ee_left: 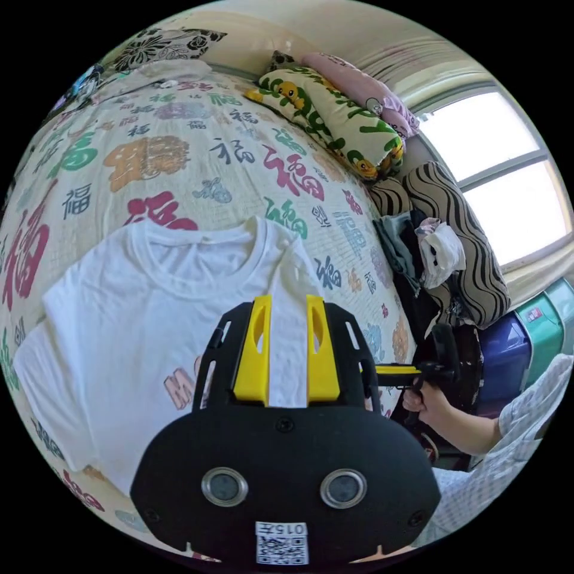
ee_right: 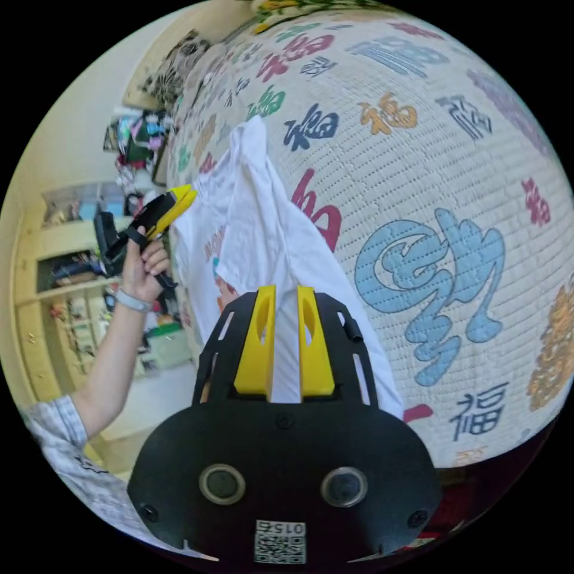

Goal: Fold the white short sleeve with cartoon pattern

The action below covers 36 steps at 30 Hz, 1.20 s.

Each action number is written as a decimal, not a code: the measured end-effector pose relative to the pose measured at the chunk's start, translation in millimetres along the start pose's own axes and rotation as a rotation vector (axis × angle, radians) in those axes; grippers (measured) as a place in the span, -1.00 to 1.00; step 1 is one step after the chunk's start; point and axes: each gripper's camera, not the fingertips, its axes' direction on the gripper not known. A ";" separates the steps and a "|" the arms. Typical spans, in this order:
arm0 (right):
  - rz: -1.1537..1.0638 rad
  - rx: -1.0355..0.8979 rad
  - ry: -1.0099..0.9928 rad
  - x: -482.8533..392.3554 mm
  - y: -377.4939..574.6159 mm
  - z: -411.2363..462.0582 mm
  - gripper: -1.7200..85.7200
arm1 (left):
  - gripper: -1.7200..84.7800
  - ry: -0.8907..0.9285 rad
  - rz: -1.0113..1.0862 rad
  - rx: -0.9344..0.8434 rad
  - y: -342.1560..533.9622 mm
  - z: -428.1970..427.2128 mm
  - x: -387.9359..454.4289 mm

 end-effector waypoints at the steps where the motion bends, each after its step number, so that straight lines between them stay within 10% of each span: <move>1: 0.060 0.029 -0.117 16.4 -10.3 0.3 -0.80 | -0.75 0.005 0.009 -0.015 -21.2 11.9 5.6; 23: 0.298 0.037 -0.542 145.1 -96.8 46.5 -0.82 | -0.96 0.054 -0.086 -0.027 -81.6 19.9 35.3; 36: 0.191 0.188 -0.304 169.9 -125.1 62.8 -0.97 | -0.89 -0.036 -0.069 -0.036 -81.4 -15.6 72.5</move>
